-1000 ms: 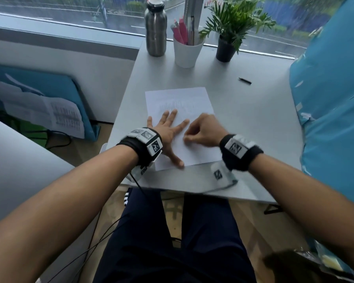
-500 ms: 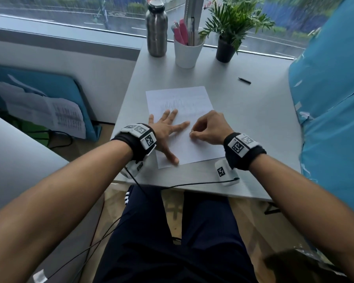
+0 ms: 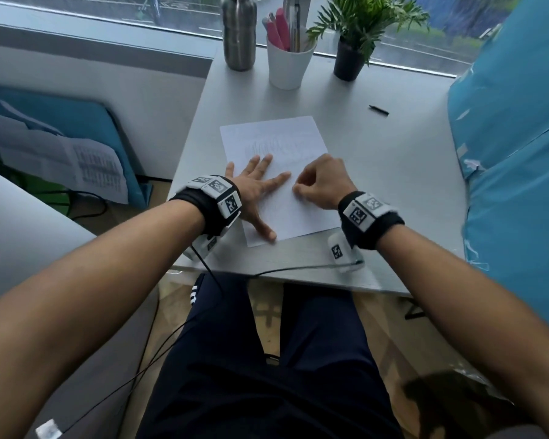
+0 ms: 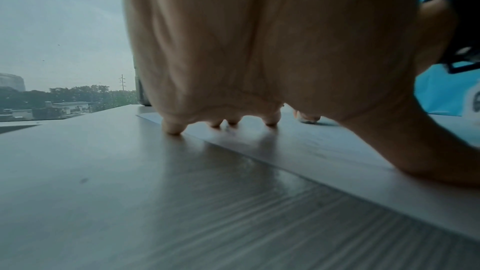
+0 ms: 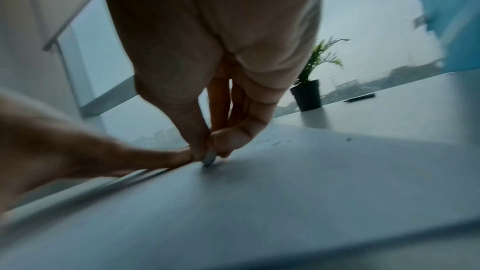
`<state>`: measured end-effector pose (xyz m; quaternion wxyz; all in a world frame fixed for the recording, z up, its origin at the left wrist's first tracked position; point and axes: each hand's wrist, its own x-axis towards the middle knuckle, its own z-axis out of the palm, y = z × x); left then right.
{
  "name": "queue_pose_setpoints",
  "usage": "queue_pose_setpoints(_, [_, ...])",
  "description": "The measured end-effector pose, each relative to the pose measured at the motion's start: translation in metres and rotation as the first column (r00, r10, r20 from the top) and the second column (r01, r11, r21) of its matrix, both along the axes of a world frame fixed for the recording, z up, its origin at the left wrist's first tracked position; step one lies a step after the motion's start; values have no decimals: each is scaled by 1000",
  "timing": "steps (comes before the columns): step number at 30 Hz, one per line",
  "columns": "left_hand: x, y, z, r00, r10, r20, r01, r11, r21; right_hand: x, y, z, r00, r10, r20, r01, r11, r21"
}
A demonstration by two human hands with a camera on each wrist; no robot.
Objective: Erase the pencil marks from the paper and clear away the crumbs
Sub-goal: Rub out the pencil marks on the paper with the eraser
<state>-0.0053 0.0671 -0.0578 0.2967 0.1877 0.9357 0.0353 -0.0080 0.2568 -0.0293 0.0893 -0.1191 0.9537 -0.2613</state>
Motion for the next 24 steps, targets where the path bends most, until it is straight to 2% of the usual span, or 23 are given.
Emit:
queue_pose_setpoints(3, [-2,0,-2,1000,16,1,-16,1000,-17,35,-18,-5,976,209,58,-210,978,13])
queue_pose_setpoints(4, [-2,1,-1,1000,20,-1,-20,1000,-23,36,-17,-5,974,220,59,-221,975,13])
queue_pose_setpoints(8, [1,8,4,999,51,8,-51,999,-18,14,0,-4,1000,14,-6,-14,999,-30])
queue_pose_setpoints(11, [1,8,3,998,55,2,-55,998,-27,37,-11,-6,979,203,33,-203,979,-22])
queue_pose_setpoints(12, [1,8,3,999,53,-2,-53,998,-28,36,-8,-6,977,208,42,-208,978,-13])
queue_pose_setpoints(15, [1,8,3,998,63,8,-63,998,-12,18,6,-3,999,36,0,-36,999,-23])
queue_pose_setpoints(16, [2,8,3,998,66,4,-66,998,-12,19,5,-5,999,37,-8,-37,999,-24])
queue_pose_setpoints(19, [1,8,2,998,58,-2,-58,998,-21,43,-10,-5,976,214,52,-213,977,-28])
queue_pose_setpoints(20, [1,8,2,998,58,0,-58,998,-21,38,-7,-4,979,198,46,-197,980,-22])
queue_pose_setpoints(23, [3,9,4,997,75,8,-75,997,-10,15,9,-2,1000,5,-9,-5,999,-39])
queue_pose_setpoints(24, [3,9,3,997,80,6,-80,997,-7,17,6,-4,1000,3,-13,-4,999,-47])
